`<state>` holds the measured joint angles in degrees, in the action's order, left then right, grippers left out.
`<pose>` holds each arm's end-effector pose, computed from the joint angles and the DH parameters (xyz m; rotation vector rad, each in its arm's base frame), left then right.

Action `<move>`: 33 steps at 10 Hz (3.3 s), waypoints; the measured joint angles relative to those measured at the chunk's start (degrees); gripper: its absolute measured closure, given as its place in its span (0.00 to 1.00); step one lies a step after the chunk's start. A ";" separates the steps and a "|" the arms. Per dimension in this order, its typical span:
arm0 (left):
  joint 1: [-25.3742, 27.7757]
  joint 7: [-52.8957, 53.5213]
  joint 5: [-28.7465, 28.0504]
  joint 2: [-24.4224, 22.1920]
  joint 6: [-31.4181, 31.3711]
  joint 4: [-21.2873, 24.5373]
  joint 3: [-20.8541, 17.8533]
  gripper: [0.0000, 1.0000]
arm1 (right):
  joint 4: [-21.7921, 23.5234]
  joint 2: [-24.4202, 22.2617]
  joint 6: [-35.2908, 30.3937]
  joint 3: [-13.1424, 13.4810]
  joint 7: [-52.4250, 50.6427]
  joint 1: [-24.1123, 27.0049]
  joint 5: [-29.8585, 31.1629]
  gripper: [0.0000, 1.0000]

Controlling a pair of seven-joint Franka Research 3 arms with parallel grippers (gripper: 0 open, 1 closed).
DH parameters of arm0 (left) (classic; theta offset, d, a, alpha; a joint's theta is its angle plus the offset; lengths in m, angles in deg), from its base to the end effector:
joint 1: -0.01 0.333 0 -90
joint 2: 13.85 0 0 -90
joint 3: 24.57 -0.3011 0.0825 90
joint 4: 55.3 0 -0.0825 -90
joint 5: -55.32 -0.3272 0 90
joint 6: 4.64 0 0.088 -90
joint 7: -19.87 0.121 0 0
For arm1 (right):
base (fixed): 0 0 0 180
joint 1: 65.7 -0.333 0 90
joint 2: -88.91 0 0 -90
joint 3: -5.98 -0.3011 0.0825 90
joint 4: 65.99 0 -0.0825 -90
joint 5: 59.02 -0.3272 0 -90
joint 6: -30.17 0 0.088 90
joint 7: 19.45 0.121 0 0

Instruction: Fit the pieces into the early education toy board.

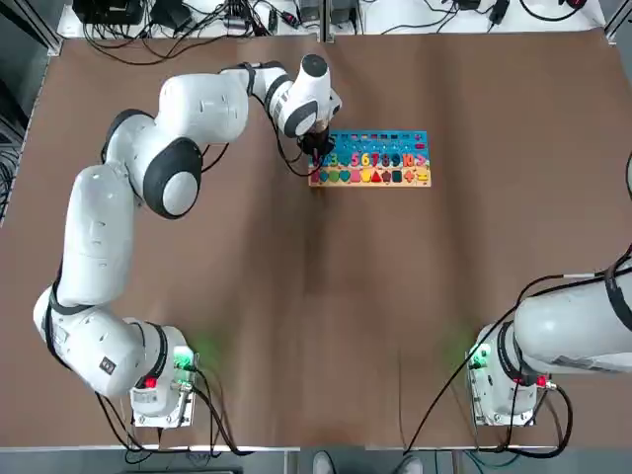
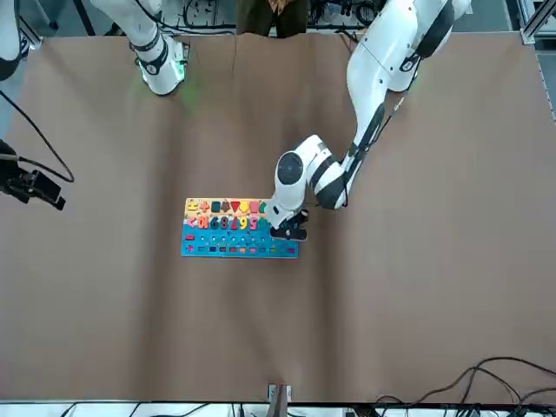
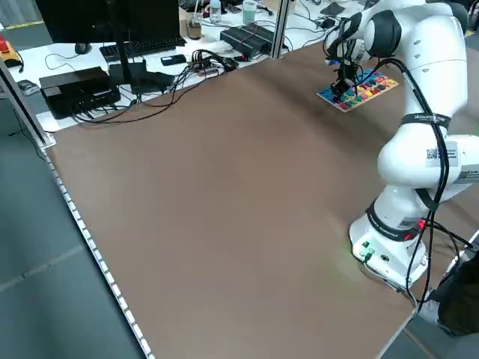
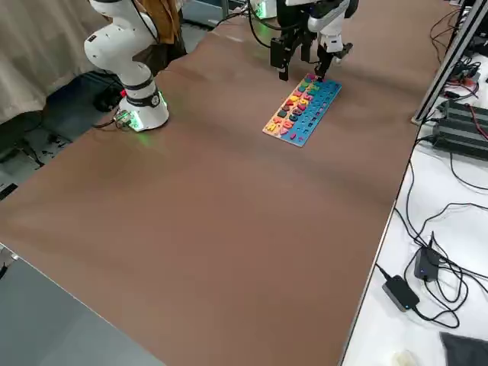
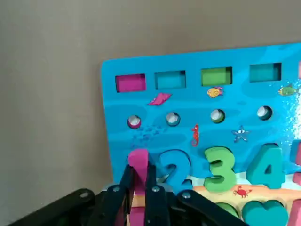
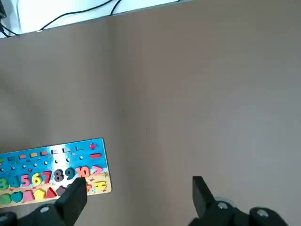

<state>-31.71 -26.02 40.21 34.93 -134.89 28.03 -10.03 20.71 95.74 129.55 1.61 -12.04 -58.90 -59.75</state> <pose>0.4887 -0.4528 0.1997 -3.1307 0.1480 -0.0114 0.5486 -0.0244 0.5731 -3.0997 0.2706 -0.1579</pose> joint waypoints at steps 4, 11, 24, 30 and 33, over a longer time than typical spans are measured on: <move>-0.01 0.00 0.00 0.00 0.14 0.00 0.05 0.87 | 0.00 0.05 0.02 0.00 -0.01 0.00 0.00 0.01; -0.02 0.00 0.00 -0.01 0.40 0.02 0.14 0.87 | 0.00 0.06 0.02 -0.06 -0.03 -0.01 0.00 0.01; 0.01 -0.21 0.54 -0.04 0.67 0.00 0.15 0.87 | 0.00 0.06 0.04 -0.09 -0.03 -0.02 0.00 0.01; -0.30 -1.96 1.04 -0.08 1.58 0.28 0.04 0.87 | 0.00 0.06 0.04 -0.09 -0.03 -0.02 0.00 0.01; -2.23 -3.68 0.96 -0.21 2.23 0.31 -0.23 0.87 | 0.00 0.06 0.04 -0.10 -0.03 -0.02 0.00 0.01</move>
<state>-33.94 -29.69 41.17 34.72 -132.66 28.34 -10.26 20.71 95.80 129.60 1.51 -12.07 -58.92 -59.75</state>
